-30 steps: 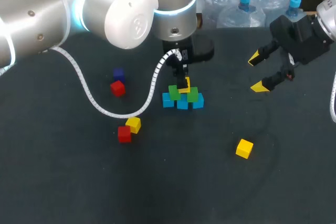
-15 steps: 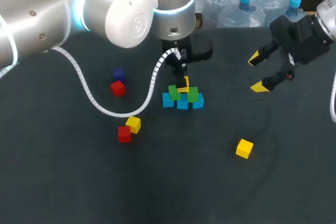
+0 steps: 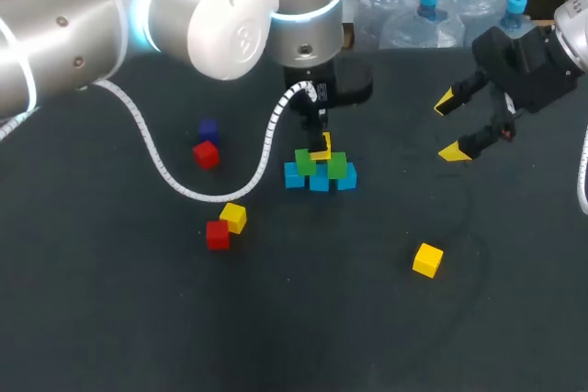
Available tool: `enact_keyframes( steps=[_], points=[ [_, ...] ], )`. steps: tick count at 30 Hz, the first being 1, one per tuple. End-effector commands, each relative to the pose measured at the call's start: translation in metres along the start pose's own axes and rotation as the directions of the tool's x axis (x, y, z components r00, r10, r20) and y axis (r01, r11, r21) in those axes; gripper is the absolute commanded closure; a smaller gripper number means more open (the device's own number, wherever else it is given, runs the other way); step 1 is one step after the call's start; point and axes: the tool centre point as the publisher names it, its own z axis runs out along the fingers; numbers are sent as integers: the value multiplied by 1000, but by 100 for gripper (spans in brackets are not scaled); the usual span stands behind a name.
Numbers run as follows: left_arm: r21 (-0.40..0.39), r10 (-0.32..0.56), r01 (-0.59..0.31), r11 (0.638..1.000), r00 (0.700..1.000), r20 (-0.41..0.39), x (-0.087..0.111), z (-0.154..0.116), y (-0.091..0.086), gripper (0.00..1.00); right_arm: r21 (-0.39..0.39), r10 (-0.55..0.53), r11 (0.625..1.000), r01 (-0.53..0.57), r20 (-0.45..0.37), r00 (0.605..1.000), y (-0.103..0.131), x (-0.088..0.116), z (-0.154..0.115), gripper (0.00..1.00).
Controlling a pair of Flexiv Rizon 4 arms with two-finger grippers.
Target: Place the blue cubes, place green cubes on the blue cubes, place the yellow cubes on the green cubes, then place the red cubes on the yellow cubes, and place purple cube on the red cubes.
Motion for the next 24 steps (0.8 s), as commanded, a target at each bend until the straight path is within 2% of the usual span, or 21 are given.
enact_keyframes(
  steps=[1, 24],
  points=[
    [7, 4, -4, 1000, 1000, -3, -1, 0, 2, 92, 0, -1, 1000, 1, 2, 1000, 0, 0, 0, 0],
    [13, 8, -8, 1000, 1000, -4, -3, 3, -2, 87, 0, -1, 1000, 1, 2, 1000, 0, 0, 0, 0]
  ],
)
